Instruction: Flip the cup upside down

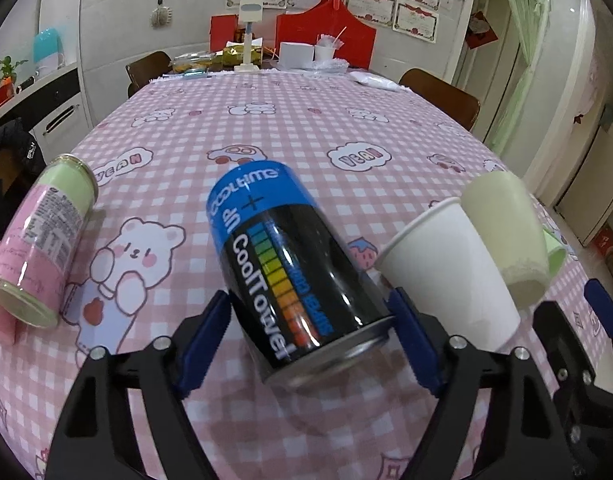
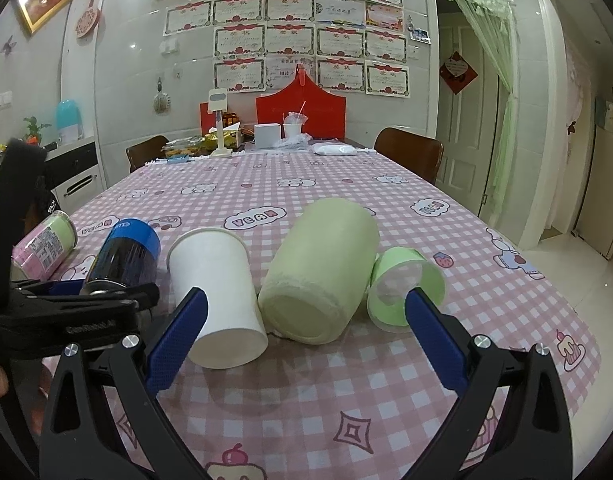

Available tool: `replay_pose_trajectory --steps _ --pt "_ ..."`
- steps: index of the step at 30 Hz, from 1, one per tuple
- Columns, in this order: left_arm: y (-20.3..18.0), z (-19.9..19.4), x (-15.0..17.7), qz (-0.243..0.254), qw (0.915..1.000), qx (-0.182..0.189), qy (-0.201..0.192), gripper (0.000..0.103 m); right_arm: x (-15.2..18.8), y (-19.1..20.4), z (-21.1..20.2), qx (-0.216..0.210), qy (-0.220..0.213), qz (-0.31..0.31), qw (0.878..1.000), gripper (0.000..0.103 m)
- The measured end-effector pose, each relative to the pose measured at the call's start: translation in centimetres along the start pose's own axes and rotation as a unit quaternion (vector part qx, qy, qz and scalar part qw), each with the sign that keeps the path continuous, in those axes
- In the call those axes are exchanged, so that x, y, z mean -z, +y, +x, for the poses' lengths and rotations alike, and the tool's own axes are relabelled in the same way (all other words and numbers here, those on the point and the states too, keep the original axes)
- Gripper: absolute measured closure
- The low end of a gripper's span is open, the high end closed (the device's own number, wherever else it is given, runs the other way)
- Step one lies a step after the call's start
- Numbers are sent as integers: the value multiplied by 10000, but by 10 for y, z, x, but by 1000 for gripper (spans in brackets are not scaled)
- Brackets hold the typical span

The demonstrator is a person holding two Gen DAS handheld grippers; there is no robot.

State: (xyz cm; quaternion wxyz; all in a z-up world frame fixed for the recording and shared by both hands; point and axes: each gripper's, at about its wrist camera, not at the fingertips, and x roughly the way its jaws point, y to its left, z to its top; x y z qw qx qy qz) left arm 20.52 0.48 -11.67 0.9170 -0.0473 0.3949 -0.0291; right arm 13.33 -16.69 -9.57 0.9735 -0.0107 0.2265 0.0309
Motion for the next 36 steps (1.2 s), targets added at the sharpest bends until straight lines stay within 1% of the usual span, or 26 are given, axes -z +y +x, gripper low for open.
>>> replay_pose_trajectory --steps 2,7,11,23,27,30,34,36 --pt "1 -4 3 65 10000 -4 -9 25 1 2 -1 -3 5 -30 10000 8" --pt "6 -19 16 190 9997 132 -66 27 2 11 -8 -47 28 -106 9999 8" --pt "8 -37 29 392 9989 229 -152 28 2 17 -18 -9 -35 -149 9999 8" --pt "14 -77 70 918 9930 696 -266 28 9 33 -51 215 -123 -390 9989 8" --pt "15 -84 76 1094 9909 726 -290 28 11 44 -58 228 -158 -509 9983 8" --pt "19 -86 79 1087 9903 820 -273 28 12 48 -59 210 -156 -550 9981 8" --pt "22 -81 78 963 9925 719 -211 28 13 53 -56 161 -77 -549 9983 8" --pt "24 -83 77 913 9924 778 -256 28 13 54 -54 109 -23 -508 9986 8"
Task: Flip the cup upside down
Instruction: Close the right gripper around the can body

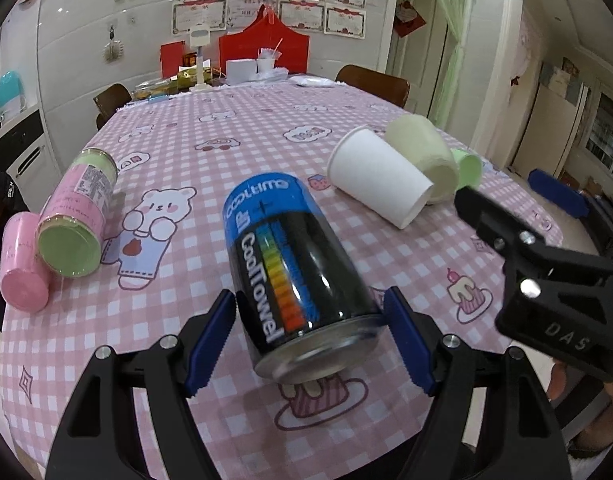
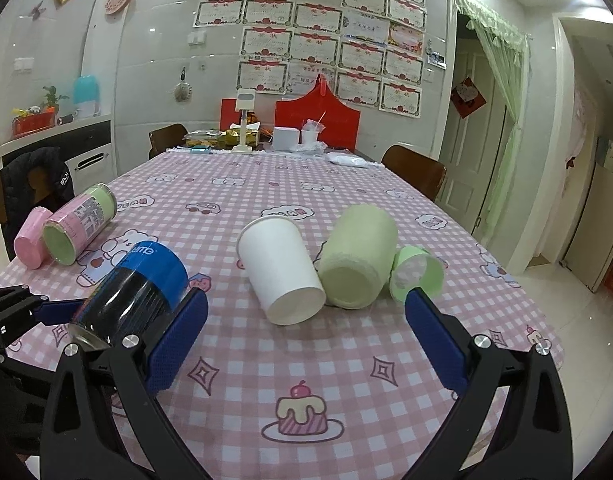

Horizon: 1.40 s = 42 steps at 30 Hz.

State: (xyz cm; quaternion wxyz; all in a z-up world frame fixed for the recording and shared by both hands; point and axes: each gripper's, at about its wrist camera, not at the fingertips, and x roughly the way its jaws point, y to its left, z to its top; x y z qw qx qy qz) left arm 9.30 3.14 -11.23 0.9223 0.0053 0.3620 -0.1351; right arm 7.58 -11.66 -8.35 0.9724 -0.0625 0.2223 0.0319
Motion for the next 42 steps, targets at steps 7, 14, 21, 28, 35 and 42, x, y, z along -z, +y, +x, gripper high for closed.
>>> replay_pose_trajectory --steps 7,14,21,28,35,42 --pt "7 -13 1 -171 9995 177 -217 25 -9 -3 1 -409 171 347 9984 8" --pt "30 -43 -1 -520 9964 262 -617 24 -19 5 11 -1151 609 728 9888 8" --pt "57 -45 -2 -788 9943 -337 -632 23 -23 26 46 -2070 1590 1313 9564 8" --pt "79 -34 -2 -869 9941 -392 -521 23 -24 36 74 -2073 2148 1670 9397 8" --pt "92 -14 -7 -931 9937 -504 -367 23 -23 41 97 -2158 2441 1692 9302 8" --pt "99 -4 -9 -1019 9925 -622 -271 23 -20 47 107 -2353 2579 1674 9220 15"
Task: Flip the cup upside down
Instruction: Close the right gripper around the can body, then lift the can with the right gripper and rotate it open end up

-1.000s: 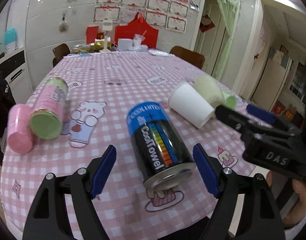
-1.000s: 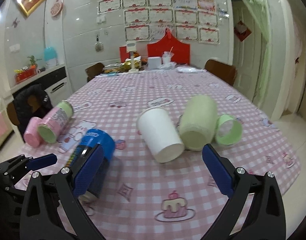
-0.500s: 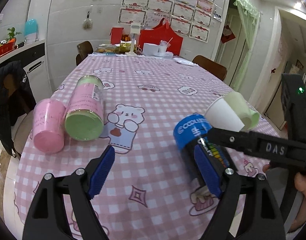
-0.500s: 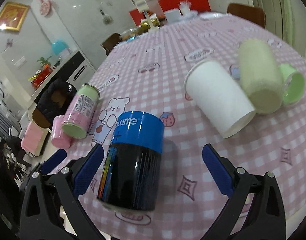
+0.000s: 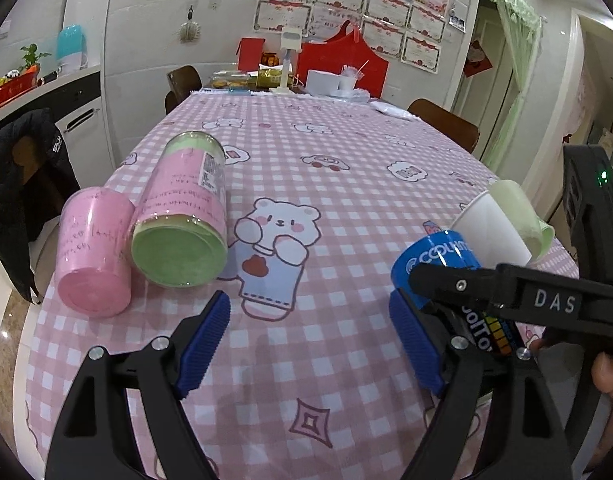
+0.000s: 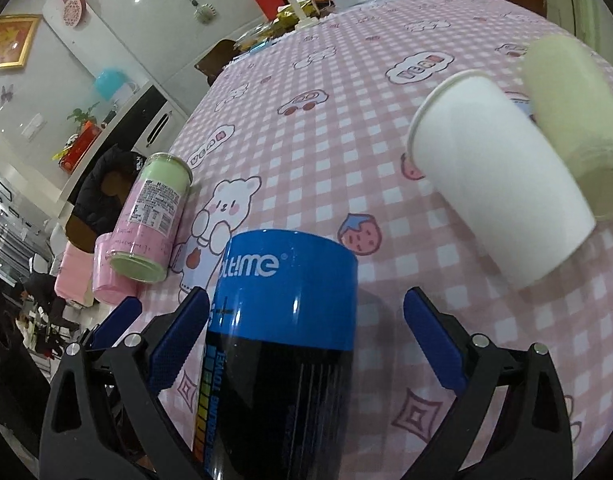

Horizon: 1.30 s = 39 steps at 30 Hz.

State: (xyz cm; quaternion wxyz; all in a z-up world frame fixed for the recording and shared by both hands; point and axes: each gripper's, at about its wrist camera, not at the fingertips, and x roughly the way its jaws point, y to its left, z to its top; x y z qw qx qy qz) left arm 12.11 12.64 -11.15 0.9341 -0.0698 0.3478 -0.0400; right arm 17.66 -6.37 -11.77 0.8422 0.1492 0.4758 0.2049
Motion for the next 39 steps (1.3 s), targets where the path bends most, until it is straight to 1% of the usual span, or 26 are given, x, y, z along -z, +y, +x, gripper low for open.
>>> replay_pose_trajectory --steps 2,4,9,11,14,15,19,24,28,32,34,39 --pt "0 0 0 -16 10000 -2 -1 23 -1 0 -1 -105 14 -29 9999 27" --pt "-1 -1 0 -43 10000 19 1 23 -1 2 -3 -194 58 -70 9998 34" --pt "-5 -4 -1 -69 9999 76 -39 23 -1 7 -12 -229 -58 -241 9994 35" --pt "-6 -5 -2 -171 9998 120 -66 23 -1 10 -20 -184 -220 -359 9989 35" --pt "-6 -5 -3 -315 9992 215 -66 23 -2 16 -35 95 -556 -668 9962 35" --pt "-8 -6 -3 -336 9991 238 -73 23 -2 17 -37 122 -617 -718 9954 35" --pt "-15 -8 -3 -273 9992 253 -110 23 -4 19 -49 426 -960 -976 9897 36" --pt "-25 -10 -2 -167 9991 377 -128 23 -5 21 -51 686 -1184 -1160 9838 36" --pt "-31 -10 -2 -129 9990 403 -135 23 -3 26 -53 1051 -1426 -1465 9732 37" --pt "-36 -8 -1 -139 9988 459 -137 23 0 26 -55 1213 -1602 -1569 9670 37" --pt "-37 -7 0 -146 9986 501 -110 23 2 26 -52 1364 -1637 -1650 9630 37" --pt "-41 -4 3 -118 9987 498 -49 23 4 26 -53 1299 -1637 -1679 9634 37"
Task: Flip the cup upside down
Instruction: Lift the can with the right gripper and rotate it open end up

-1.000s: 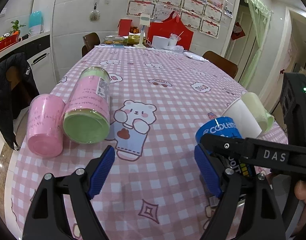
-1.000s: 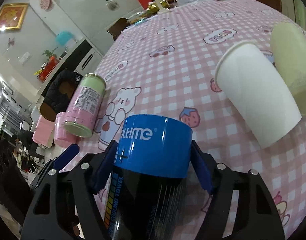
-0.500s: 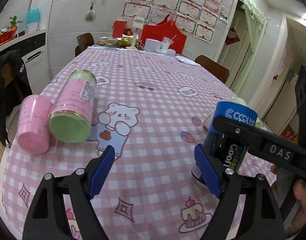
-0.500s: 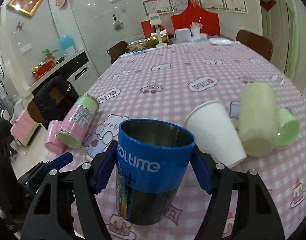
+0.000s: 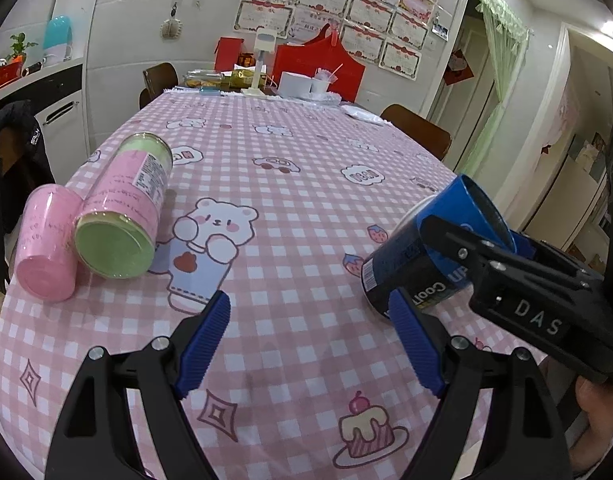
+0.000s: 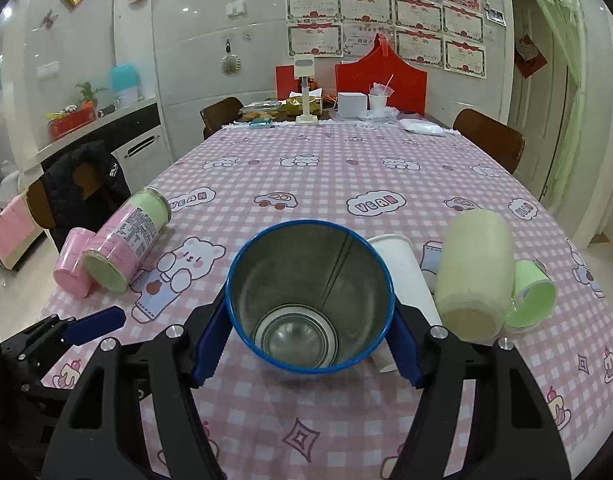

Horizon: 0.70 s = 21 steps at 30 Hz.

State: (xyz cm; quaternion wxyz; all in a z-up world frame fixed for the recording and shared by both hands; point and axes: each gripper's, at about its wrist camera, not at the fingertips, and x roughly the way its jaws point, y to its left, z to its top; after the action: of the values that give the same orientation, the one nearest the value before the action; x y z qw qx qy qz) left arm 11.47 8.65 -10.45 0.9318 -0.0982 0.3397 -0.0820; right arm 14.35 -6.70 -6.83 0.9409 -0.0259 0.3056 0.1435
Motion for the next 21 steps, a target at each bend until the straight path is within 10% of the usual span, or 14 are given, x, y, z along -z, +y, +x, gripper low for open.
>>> replay_pose_trajectory --steps 21 --pt "-18 -13 6 253 9997 0 28 23 6 1 -23 -398 -51 235 9989 25"
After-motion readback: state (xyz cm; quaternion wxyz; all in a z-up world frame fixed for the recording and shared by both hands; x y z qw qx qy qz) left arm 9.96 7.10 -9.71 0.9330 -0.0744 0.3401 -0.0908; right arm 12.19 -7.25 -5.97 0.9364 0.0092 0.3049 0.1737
